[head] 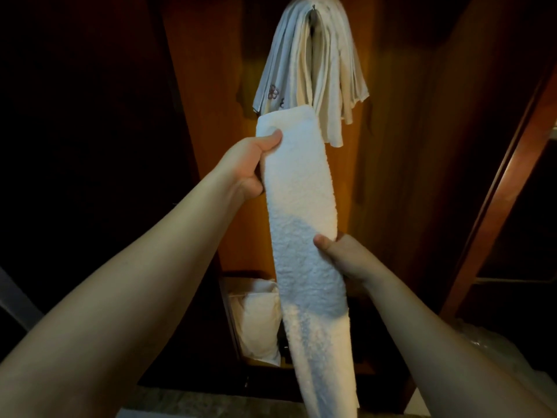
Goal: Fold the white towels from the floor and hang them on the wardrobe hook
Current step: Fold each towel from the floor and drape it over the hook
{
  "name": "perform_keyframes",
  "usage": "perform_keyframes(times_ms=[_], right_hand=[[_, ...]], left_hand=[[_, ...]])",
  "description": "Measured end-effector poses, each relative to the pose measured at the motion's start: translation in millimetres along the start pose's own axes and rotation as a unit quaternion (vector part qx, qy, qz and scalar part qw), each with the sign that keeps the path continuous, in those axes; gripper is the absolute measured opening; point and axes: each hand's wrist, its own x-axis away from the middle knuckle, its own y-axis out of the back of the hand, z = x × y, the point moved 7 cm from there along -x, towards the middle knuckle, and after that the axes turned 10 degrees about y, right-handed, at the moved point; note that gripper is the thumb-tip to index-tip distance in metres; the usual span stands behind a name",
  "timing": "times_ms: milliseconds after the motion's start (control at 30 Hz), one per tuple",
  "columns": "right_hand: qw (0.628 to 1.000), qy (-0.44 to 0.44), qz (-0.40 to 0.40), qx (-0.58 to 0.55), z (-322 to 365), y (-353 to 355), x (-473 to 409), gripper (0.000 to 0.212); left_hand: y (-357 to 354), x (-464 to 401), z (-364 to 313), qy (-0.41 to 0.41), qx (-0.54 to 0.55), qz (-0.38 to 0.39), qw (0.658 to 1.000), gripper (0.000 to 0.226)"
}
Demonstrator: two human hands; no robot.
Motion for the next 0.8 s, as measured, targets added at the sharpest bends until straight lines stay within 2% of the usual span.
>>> perform_keyframes(times_ms=[100, 133, 267, 400, 533, 700, 733, 800], right_hand=[[0.997, -0.041, 0.039, -0.043, -16, -4, 9, 0.072], [0.996, -0.050, 0.045, -0.065, -22, -5, 13, 0.069], [0.990, -0.052, 0.060, -0.115, -35, -10, 19, 0.095], [0.992, -0.051, 0.060, -0.101, -41, -13, 15, 0.100], [0.994, -0.061, 0.056, -0.066, -39, -8, 8, 0.097], [0.991, -0.104, 0.088, -0.015, -35, -1, 7, 0.092], [0.989, -0.113, 0.096, -0.005, -36, 0, 7, 0.089], [0.986, -0.122, 0.114, -0.012, -35, -1, 7, 0.069]], left_hand=[[-4, -5, -13, -0.003, 0.009, -0.005, 1.000, 0.022], [-4, -7, -17, -0.006, 0.009, -0.009, 1.000, 0.025], [0, -19, -30, -0.011, -0.011, -0.031, 0.999, 0.032], [2, -32, -34, -0.004, -0.018, -0.045, 0.999, 0.030], [6, -44, -37, 0.000, -0.024, -0.060, 0.998, 0.030], [12, -56, -42, 0.008, -0.028, -0.072, 0.997, 0.031], [11, -57, -42, 0.011, -0.024, -0.071, 0.997, 0.030], [12, -61, -42, 0.011, -0.015, -0.072, 0.997, 0.030]])
